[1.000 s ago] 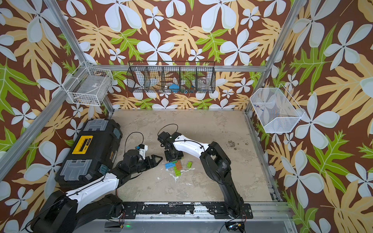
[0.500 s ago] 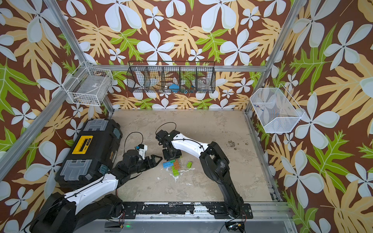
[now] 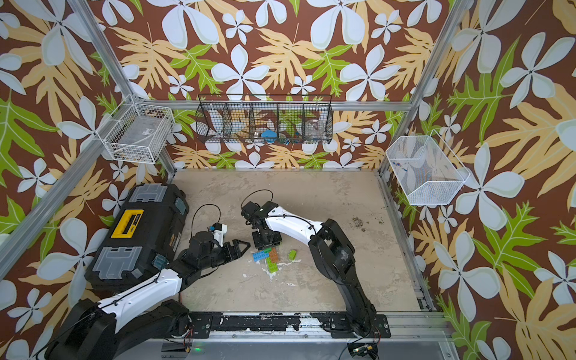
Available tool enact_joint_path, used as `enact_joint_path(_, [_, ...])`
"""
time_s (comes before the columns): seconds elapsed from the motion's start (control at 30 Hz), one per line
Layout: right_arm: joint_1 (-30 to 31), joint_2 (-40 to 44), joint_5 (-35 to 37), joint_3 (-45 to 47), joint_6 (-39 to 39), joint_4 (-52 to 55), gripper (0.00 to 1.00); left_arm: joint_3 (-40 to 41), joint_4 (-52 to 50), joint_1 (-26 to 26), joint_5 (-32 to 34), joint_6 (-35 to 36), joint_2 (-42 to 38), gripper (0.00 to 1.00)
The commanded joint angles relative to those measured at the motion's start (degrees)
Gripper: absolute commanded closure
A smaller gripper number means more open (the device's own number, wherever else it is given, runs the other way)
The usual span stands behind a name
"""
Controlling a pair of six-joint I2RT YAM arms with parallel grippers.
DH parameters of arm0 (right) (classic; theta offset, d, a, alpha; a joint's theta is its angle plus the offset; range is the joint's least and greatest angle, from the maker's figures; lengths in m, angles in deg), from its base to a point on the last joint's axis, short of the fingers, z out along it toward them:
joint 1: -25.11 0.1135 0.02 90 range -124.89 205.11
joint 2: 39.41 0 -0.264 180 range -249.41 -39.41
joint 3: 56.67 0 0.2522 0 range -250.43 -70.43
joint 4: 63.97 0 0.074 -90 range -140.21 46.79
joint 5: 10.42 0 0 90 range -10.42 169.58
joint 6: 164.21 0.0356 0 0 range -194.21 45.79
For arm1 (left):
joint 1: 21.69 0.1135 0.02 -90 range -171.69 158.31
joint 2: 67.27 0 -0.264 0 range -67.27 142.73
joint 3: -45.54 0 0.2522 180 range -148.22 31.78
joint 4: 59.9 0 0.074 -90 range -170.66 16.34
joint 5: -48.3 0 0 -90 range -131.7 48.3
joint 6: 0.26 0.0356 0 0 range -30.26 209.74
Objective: Assemble a small pinwheel with lego
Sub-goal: Assemble the lego brick with the lego brick, then move the lego brick at the center of the board.
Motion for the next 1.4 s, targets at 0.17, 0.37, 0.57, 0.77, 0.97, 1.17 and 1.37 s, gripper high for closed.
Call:
enact_joint_path(0.17, [0.05,-1.26,-0.38,-0.72,-0.75,0.45,0.65,-0.07,0.12,0.09,0.05,1.01,0.11,0.13])
enact_joint_path(0.37, [0.05,-1.96,-0.34,-0.63,-1.01,0.14,0.66,-0.03,-0.05,0.09,0.22,1.02,-0.01,0.13])
enact_joint_path(0.57, [-0.27,-3.66,0.84,-2.76,-1.01,-0.34,0.7,-0.96,-0.8,0.18,0.31,1.48,0.33,0.13])
enact_joint_path(0.77, [-2.07,-6.35,2.38,-7.59,-1.13,0.23,0.73,-1.92,-2.28,0.6,0.48,2.13,0.12,0.13])
enact_joint_path(0.97, [-5.14,-10.09,3.24,-12.66,-0.79,-0.19,0.74,-2.09,-3.14,0.97,0.73,2.05,-0.5,0.13])
enact_joint_path(1.17, [-6.21,-15.32,3.46,-20.98,-0.07,2.07,0.72,-2.02,-3.84,1.15,0.92,2.05,-1.2,0.13])
enact_joint_path(1.37, [-6.25,-17.37,2.86,-26.14,0.21,3.14,0.65,-1.96,-4.11,1.32,0.84,2.05,-1.48,0.13])
